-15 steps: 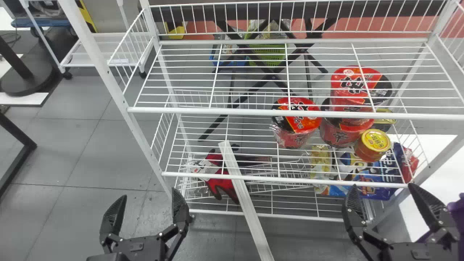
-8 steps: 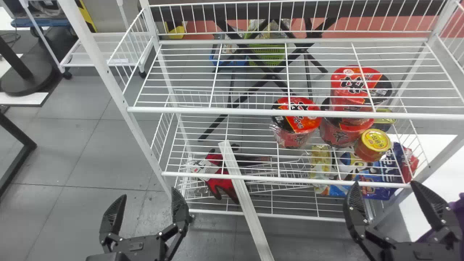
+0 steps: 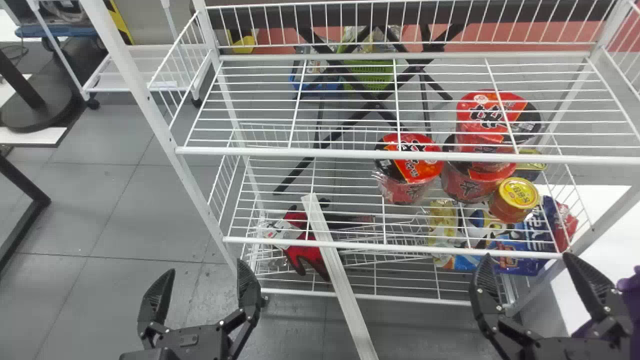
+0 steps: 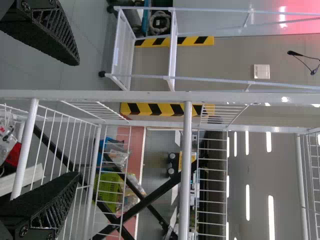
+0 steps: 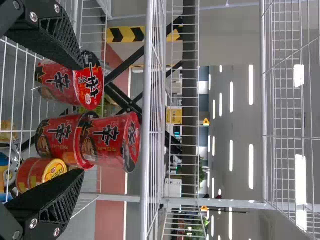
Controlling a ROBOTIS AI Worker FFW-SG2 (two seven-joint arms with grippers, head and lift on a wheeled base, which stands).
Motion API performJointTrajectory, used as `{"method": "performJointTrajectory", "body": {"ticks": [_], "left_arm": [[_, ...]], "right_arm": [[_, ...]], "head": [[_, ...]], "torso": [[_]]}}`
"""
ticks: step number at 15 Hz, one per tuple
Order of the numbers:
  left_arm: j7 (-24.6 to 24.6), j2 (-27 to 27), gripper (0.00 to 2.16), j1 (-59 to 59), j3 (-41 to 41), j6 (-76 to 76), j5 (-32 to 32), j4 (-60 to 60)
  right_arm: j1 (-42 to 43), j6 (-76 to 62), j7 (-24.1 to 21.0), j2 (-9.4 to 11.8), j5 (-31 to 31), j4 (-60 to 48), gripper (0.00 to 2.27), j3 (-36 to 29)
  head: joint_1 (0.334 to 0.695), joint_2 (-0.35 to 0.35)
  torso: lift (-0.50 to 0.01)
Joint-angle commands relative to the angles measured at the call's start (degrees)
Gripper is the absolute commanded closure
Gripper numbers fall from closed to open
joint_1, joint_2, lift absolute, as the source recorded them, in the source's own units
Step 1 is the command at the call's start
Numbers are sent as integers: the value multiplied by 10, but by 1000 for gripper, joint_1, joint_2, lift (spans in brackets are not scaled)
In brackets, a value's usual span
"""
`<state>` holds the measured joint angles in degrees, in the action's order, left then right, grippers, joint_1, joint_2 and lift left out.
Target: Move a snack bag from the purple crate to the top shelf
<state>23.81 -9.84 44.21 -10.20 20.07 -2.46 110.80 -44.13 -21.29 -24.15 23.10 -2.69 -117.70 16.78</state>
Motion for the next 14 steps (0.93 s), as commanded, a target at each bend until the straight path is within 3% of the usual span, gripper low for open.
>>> {"method": "performJointTrajectory", "body": {"ticks": [1, 8, 14], "left_arm": [[0, 0, -2, 1, -1, 0, 0, 1], [0, 0, -2, 1, -2, -2, 1, -1], [-8, -2, -2, -11, -1, -7, -5, -9]], "right_arm": [[-1, -11, 0, 0, 1, 1, 76, 1], [-32, 3, -2, 5, -1, -45, 76, -19], [-104, 77, 6, 5, -56, -169, 76, -160]], "head": [[695, 90], [695, 91], [695, 6]], "torso": [[-452], [-452], [-452]]}}
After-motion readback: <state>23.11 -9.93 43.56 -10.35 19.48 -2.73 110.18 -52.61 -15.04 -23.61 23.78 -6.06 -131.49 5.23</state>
